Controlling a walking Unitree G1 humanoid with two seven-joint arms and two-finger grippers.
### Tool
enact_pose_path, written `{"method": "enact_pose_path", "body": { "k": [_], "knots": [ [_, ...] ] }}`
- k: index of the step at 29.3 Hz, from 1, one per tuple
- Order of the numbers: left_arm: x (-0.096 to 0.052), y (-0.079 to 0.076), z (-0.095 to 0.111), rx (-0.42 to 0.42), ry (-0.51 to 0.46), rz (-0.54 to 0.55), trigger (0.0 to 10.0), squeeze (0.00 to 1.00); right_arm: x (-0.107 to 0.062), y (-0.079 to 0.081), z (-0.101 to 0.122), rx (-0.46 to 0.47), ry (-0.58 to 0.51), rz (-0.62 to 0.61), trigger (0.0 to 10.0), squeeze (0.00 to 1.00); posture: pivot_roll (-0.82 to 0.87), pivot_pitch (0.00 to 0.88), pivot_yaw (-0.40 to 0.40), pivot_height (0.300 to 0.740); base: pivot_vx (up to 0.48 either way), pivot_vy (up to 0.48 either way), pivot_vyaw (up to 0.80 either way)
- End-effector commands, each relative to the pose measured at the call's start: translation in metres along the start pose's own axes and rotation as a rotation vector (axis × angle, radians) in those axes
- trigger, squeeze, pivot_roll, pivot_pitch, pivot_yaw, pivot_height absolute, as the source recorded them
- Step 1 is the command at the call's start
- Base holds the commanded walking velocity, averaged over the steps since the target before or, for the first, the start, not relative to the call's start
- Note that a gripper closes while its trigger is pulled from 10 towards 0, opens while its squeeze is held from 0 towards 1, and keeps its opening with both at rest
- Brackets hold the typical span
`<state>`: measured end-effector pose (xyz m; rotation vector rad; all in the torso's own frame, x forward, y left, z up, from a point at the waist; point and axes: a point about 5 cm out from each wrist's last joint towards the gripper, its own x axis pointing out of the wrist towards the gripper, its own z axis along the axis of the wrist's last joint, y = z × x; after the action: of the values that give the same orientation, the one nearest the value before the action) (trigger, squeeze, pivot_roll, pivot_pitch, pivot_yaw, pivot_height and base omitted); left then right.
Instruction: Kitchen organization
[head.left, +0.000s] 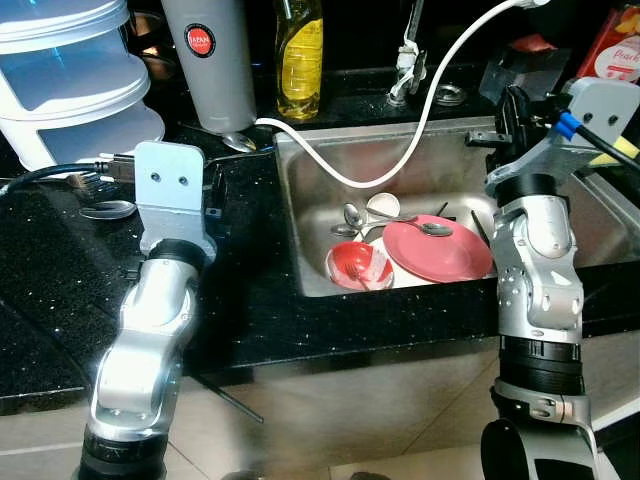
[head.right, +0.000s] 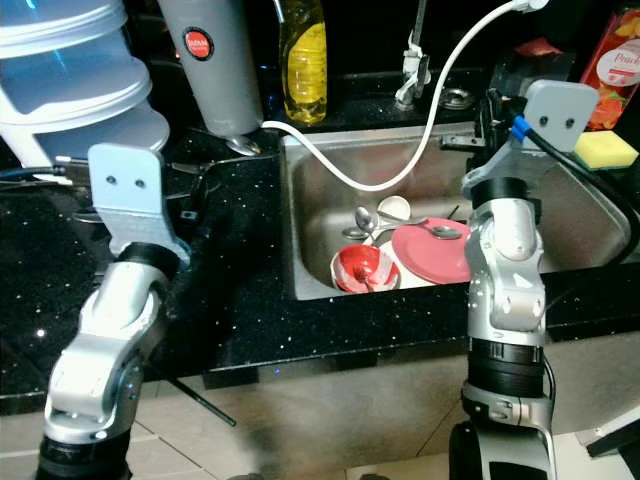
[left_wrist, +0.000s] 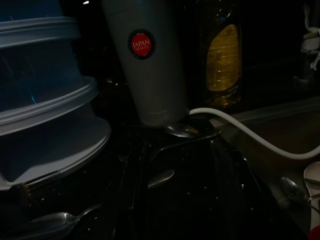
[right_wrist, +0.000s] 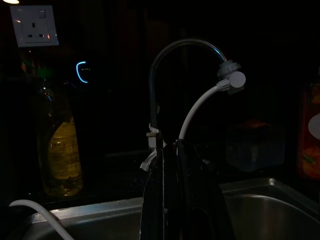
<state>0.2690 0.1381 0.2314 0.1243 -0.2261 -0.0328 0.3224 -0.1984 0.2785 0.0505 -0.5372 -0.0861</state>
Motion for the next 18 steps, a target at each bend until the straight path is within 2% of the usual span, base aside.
{"method": "enact_pose_path", "body": {
  "k": [1, 8, 18],
  "knots": [
    [-0.0003, 0.0011, -0.0031, -0.004, 0.006, 0.015, 10.0, 0.0, 0.0018, 0.0054, 0.0004, 0.009, 0.004, 0.016, 10.0, 0.0, 0.11, 0.0, 0.011, 0.74, -0.334, 0.0, 0.0],
    [-0.0004, 0.0009, -0.0037, -0.005, 0.0, 0.017, 10.0, 0.0, 0.0022, 0.0072, -0.0008, 0.014, 0.008, 0.023, 10.0, 0.0, 0.11, 0.0, 0.01, 0.74, -0.413, 0.0, 0.0],
    [-0.0007, 0.0024, -0.0051, 0.0, 0.006, 0.022, 10.0, 0.0, 0.0011, 0.007, -0.0028, 0.016, 0.017, 0.021, 10.0, 0.0, 0.11, 0.0, 0.01, 0.74, 0.0, 0.0, 0.0]
  ]
}}
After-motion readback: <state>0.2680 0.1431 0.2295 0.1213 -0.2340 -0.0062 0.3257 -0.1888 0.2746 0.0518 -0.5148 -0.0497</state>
